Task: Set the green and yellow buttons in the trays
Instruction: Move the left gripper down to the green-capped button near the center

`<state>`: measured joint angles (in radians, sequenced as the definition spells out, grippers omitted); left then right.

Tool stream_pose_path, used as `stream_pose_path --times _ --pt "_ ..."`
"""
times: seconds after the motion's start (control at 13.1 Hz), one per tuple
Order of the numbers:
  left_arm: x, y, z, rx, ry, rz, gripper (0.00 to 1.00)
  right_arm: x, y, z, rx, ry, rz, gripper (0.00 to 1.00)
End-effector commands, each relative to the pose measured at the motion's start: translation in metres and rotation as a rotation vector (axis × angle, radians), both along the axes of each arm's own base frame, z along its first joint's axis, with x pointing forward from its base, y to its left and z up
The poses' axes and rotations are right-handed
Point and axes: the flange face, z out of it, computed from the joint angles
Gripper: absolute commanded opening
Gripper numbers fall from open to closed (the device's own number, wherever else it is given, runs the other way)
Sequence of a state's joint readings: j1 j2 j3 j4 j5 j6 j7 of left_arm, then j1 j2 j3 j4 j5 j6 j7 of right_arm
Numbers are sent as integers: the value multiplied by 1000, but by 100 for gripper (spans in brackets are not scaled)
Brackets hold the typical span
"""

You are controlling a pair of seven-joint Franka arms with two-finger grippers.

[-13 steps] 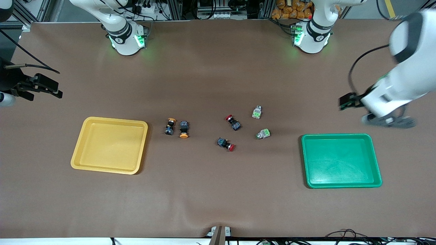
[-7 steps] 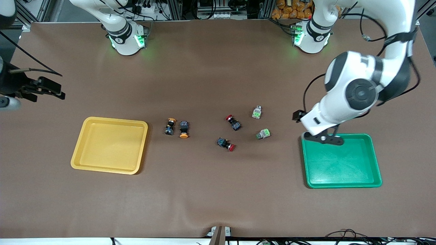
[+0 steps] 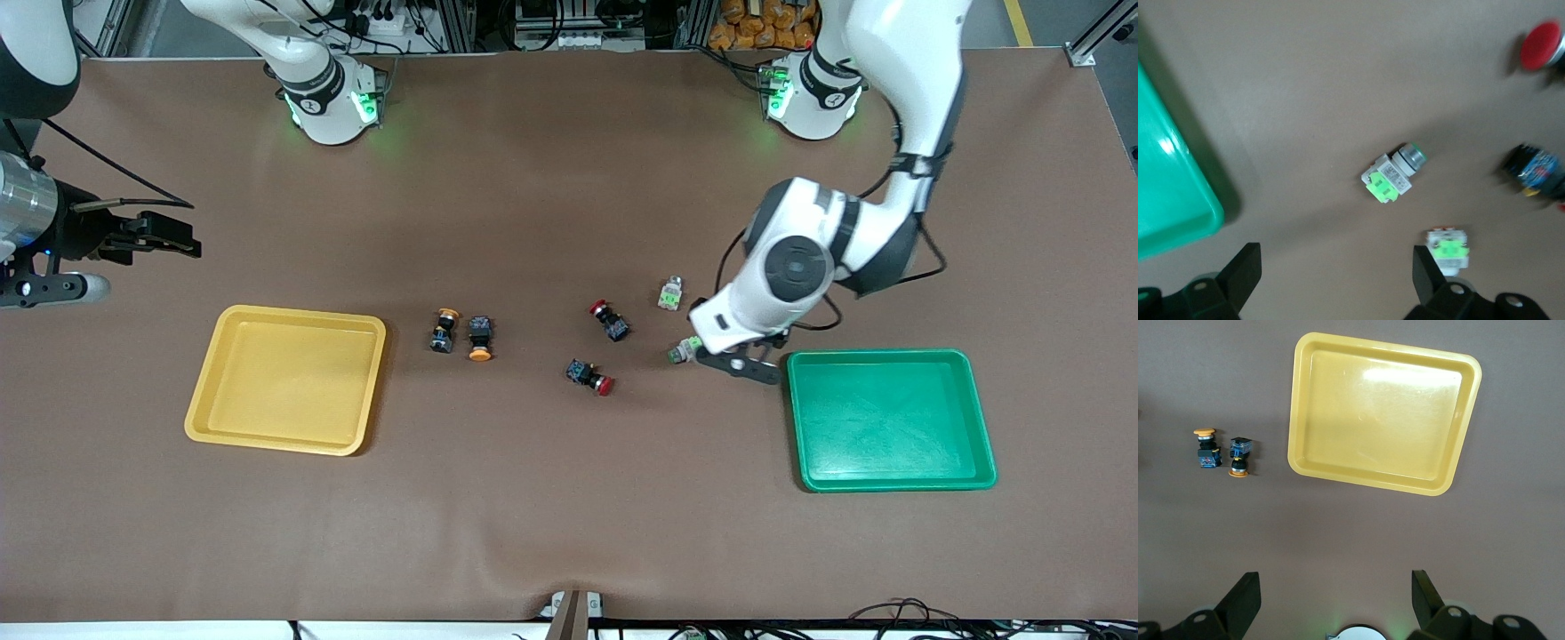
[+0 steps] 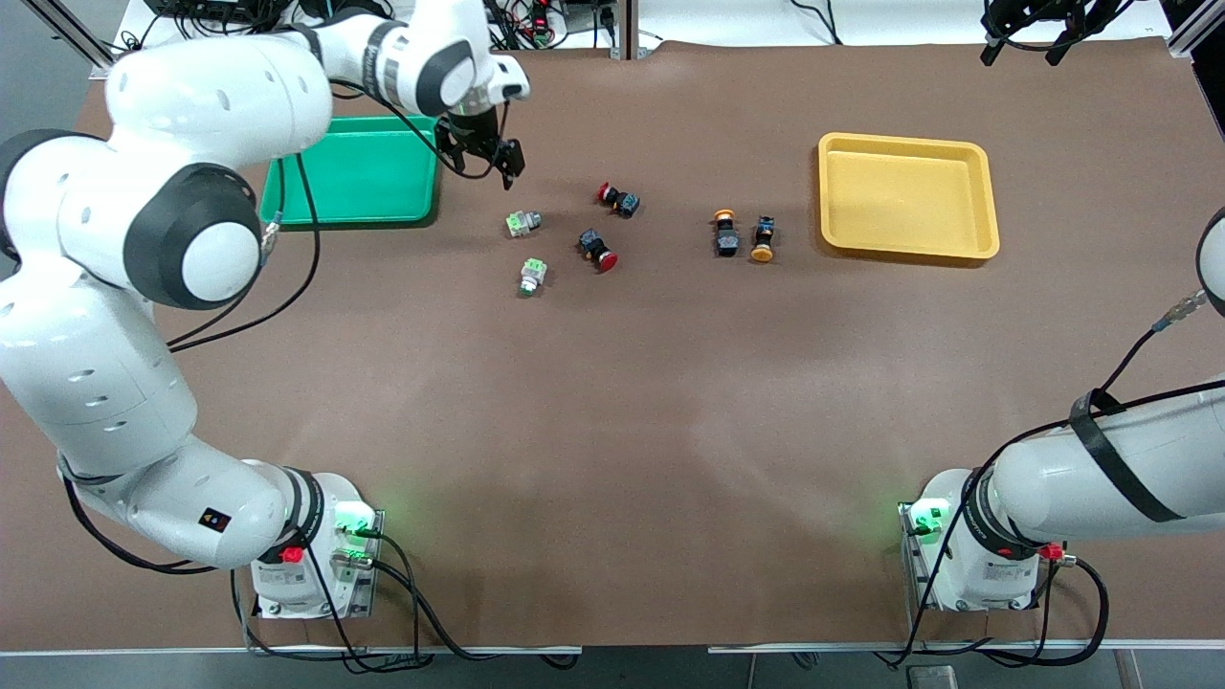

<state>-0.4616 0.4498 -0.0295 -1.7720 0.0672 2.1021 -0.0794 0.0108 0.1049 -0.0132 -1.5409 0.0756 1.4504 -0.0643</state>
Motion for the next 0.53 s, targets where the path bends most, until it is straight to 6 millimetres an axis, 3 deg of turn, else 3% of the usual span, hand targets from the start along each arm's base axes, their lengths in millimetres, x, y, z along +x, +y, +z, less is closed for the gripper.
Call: stream_pose_path --times 0.0,0.31,0.46 --pt "-12 -31 -18 32 -48 -167 100 -3 1 2 -8 12 4 100" --pt "3 -33 -50 -35 -103 -404 100 7 9 -21 -6 45 4 100" --pt "12 -30 -63 -52 -119 -423 100 12 52 -23 -21 11 2 100"
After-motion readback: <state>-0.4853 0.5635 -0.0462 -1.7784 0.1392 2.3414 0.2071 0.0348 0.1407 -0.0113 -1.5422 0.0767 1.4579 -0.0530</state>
